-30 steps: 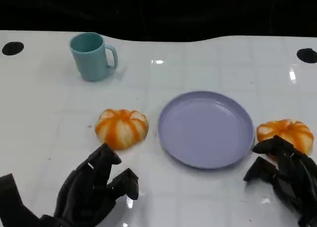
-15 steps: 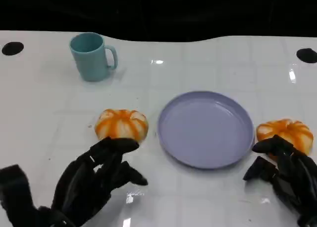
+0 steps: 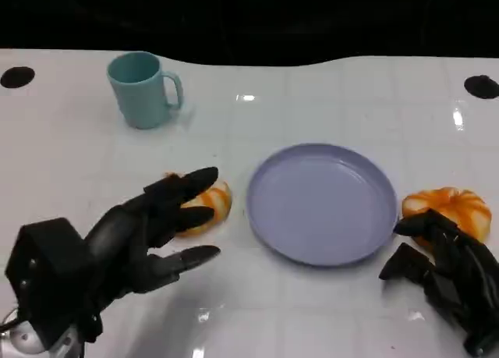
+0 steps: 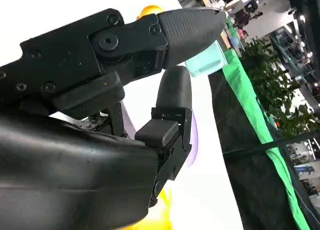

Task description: Grasp the bread from the table and place it into the plate.

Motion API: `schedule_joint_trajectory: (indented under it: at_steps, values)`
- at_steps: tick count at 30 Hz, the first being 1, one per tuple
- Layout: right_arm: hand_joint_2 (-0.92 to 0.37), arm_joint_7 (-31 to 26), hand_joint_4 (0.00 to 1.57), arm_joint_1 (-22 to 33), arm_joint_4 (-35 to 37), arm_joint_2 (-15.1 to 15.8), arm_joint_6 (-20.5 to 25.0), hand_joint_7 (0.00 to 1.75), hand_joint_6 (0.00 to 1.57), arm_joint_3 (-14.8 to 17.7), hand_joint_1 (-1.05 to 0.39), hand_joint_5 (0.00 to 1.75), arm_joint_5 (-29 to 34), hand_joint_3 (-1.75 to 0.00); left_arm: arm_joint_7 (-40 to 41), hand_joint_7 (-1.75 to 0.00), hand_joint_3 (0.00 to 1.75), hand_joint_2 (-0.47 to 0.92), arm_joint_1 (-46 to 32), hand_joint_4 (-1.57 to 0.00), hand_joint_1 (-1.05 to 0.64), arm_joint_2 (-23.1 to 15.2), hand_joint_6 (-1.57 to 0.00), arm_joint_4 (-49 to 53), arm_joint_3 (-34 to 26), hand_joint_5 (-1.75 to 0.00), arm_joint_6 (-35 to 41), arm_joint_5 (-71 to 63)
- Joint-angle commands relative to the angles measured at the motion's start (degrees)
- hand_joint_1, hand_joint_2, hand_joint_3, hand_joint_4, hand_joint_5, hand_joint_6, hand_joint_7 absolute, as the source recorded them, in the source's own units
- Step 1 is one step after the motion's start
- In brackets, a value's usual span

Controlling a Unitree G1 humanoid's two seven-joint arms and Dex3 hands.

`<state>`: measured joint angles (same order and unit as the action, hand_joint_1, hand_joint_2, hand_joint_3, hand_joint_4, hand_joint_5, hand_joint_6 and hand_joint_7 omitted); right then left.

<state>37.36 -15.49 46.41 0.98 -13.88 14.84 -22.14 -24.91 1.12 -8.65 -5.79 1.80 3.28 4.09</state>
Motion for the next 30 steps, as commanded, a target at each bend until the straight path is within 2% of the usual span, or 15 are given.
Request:
schedule_joint_trajectory:
  at_steps: [1,5,13,17,30]
  values:
    - [-0.92,0.12,0.65,0.14,1.05,0.14,-0.54,1.19,0.62,0.21,-0.54,1.56,0.11,-0.18,10.54,-0.01,0.00,0.90,4.14,0.00,-0.52,-8.02,-0.20,-1.83,5.70,-0.36,-5.45,-24.13]
    - [-0.92,0.10,0.66,-0.25,1.79,0.17,-0.93,1.20,0.63,0.35,-0.55,1.56,0.14,-0.18,13.58,-0.01,0.00,0.88,5.73,0.00,-0.49,-9.81,-0.22,-0.84,8.03,-0.26,-6.08,-32.05]
    - [-0.92,0.22,0.66,-0.40,2.11,0.16,-1.01,1.19,0.63,0.46,-0.55,1.56,0.06,-0.17,14.56,-0.01,0.00,0.88,6.01,-0.01,-0.49,-9.95,-0.22,-0.39,8.50,-0.22,-6.34,-33.63]
    - [-0.92,1.20,0.64,0.04,2.01,0.30,-2.32,1.21,0.62,0.27,-0.54,1.57,0.24,-0.21,15.09,-0.01,0.00,0.88,11.84,0.00,-0.52,-13.35,-0.17,3.65,12.89,-0.07,-4.59,-45.10]
    - [-0.92,1.67,0.63,-0.02,2.06,0.38,-1.77,1.23,0.61,0.47,-0.54,1.57,0.05,-0.22,13.91,0.00,0.00,0.87,14.44,0.00,-0.50,-13.87,-0.17,5.90,14.50,-0.05,-3.41,-46.38]
